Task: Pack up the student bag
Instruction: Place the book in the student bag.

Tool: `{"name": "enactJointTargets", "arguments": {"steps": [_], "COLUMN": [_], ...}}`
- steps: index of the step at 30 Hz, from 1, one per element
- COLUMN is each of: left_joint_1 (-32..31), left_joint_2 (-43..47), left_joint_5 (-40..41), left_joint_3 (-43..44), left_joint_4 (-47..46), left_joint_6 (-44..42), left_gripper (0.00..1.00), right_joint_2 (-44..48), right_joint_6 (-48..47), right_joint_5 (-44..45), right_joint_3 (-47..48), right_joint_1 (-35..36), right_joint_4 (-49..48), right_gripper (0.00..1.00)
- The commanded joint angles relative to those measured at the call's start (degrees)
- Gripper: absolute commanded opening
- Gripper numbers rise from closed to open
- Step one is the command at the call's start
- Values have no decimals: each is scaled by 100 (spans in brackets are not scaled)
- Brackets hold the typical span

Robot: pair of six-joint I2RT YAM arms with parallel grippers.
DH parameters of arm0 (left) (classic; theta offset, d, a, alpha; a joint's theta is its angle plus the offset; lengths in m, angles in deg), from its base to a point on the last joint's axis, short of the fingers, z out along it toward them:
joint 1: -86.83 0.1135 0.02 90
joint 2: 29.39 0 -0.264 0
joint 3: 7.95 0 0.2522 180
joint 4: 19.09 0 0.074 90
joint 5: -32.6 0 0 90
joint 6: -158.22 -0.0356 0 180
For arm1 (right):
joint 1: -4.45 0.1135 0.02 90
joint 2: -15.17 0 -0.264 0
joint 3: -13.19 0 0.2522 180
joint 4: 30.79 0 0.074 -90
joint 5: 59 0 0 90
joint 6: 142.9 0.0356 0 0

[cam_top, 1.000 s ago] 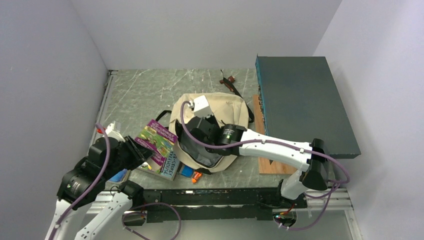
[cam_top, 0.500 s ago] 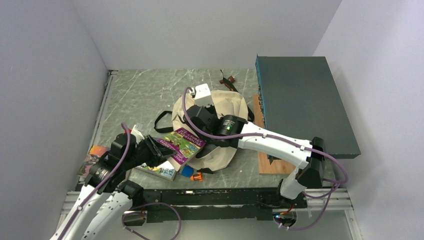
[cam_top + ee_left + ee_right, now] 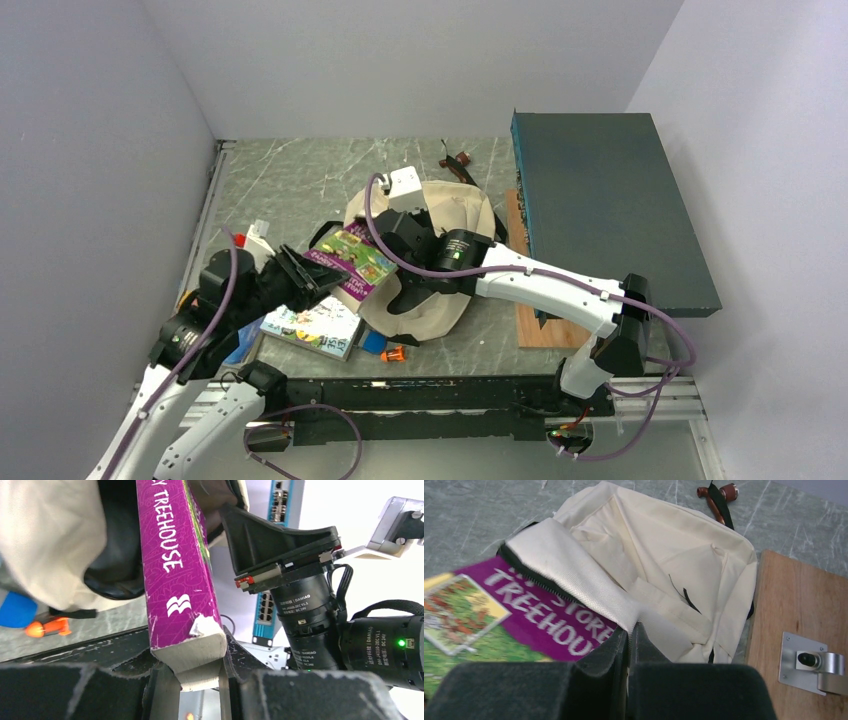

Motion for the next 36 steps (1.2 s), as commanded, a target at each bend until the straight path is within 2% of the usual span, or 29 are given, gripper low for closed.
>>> {"name": "enactJointTargets", "arguments": {"steps": [1, 8, 10, 13, 15, 19, 23, 27, 36], "left_joint_1": [-4, -10, -49, -137, -280, -605, -878, -1187, -1635], "left_joint_2": [-97, -106, -43, 98, 133, -75, -629, -1103, -2025], "left_joint_5": [-753, -304, -134, 47, 474, 1494, 1442, 1805, 3296], "left_joint_3": [-582, -637, -907, -1708, -2086, -1909, -2398, -2533, -3249], "left_joint_4": [-1187, -806, -1059, -2162, -2860, -3089, -4869, -5531, -7515], "left_joint_6": [782, 734, 820, 1271, 1420, 617, 572, 248, -21], "left_gripper": [0, 0, 0, 0, 0, 0, 0, 0, 0], "right_joint_2": [225, 146, 150, 151, 150, 170, 251, 396, 757], "right_joint_6": [109, 162, 181, 222, 269, 255, 18, -5, 95], "right_joint_5": [-43, -174, -199, -291, -356, -525, -854, -1216, -1588], "right_joint_3": [256, 418, 427, 457, 509, 617, 532, 379, 11], "right_joint_1": [-27, -32, -28, -34, -36, -50, -66, -118, -320], "right_joint_4": [-514, -554, -589, -639, -645, -677, -967, -1117, -1252], "right_gripper": [0, 0, 0, 0, 0, 0, 0, 0, 0]}}
